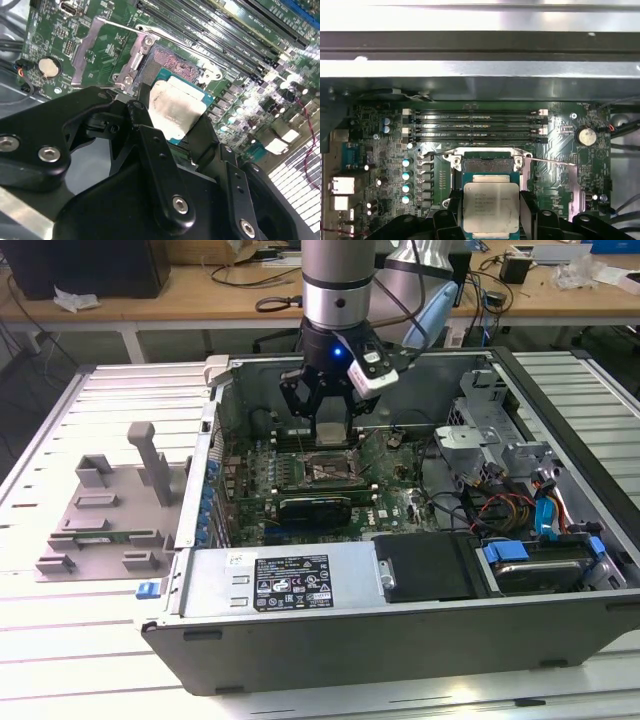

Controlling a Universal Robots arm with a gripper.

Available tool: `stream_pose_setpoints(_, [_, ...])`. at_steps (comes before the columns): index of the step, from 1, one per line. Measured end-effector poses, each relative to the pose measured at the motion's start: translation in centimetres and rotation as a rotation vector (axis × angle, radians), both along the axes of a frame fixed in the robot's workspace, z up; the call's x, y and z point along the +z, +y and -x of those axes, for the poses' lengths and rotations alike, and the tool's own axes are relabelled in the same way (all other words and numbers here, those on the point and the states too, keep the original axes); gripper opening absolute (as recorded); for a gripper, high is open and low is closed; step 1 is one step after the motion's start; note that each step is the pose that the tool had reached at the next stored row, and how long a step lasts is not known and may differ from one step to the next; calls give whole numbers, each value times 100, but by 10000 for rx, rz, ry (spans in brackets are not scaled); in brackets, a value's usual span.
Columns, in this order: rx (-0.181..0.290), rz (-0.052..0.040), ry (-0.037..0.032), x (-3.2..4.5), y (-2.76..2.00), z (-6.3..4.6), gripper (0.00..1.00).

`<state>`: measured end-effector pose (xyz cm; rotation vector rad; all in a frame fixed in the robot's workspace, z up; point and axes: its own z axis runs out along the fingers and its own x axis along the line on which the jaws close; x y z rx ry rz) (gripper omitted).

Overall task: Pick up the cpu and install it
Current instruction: 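Place the cpu into insertion slot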

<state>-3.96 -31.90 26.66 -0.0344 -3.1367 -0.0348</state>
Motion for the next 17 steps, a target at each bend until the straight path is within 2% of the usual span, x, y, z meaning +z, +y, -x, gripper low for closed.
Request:
stream_pose_setpoints(3, [-439, 0, 0, -1, 0, 0, 55])
stream_pose_setpoints(4, [-808, -1, 0, -3, 0, 0, 55])
stream_pose_setpoints(9, [-1747, 0, 0, -6, 0, 0, 55])
stream_pose_setpoints(10, [-2053, 0, 0, -7, 0, 0, 55])
stream_pose_setpoints(17, [-3125, 0, 0, -9, 0, 0, 55])
